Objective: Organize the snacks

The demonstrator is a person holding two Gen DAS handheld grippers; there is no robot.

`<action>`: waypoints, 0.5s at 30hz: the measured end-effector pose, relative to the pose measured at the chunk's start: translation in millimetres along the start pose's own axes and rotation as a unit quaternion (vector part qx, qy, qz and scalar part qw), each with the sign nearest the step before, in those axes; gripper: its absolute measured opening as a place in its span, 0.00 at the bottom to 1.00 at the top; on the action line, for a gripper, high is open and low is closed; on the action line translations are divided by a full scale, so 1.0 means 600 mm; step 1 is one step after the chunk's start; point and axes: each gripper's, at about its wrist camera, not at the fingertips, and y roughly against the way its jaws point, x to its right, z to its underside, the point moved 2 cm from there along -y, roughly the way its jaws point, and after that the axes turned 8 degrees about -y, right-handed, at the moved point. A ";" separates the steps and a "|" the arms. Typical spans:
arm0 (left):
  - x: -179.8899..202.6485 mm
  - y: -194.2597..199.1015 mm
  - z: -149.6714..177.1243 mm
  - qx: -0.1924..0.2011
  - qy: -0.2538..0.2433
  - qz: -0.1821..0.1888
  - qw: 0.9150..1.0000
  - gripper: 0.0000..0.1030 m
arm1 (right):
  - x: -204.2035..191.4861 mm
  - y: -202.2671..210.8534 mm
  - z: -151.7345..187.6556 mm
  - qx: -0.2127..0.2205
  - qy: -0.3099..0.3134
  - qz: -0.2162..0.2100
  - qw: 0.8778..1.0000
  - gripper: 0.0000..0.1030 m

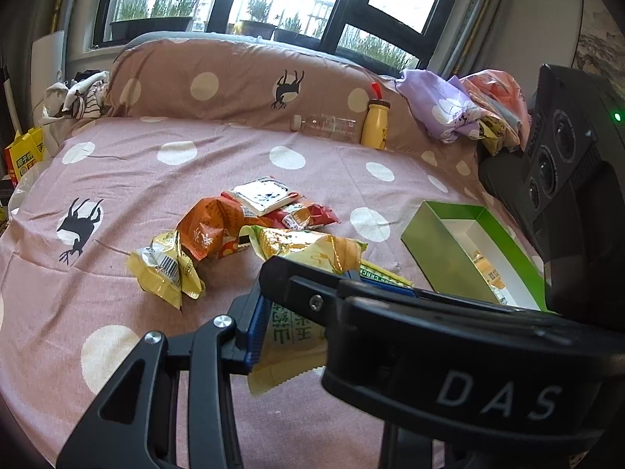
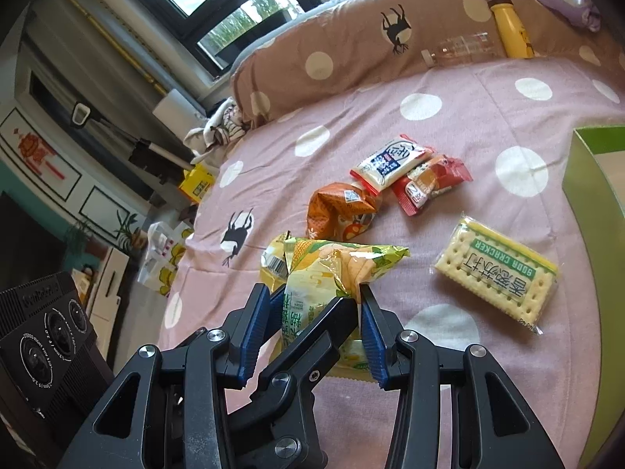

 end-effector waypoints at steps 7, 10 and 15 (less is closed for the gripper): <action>0.006 0.004 -0.002 0.009 -0.001 0.002 1.000 0.34 | -0.002 0.009 0.000 0.010 0.007 0.004 1.000 0.47; 0.008 0.005 -0.002 0.014 -0.001 0.002 1.000 0.34 | -0.002 0.009 0.000 0.010 0.007 0.003 1.000 0.47; 0.009 0.006 -0.002 0.016 -0.001 0.007 1.000 0.34 | -0.001 0.016 -0.001 0.011 0.007 -0.002 1.000 0.47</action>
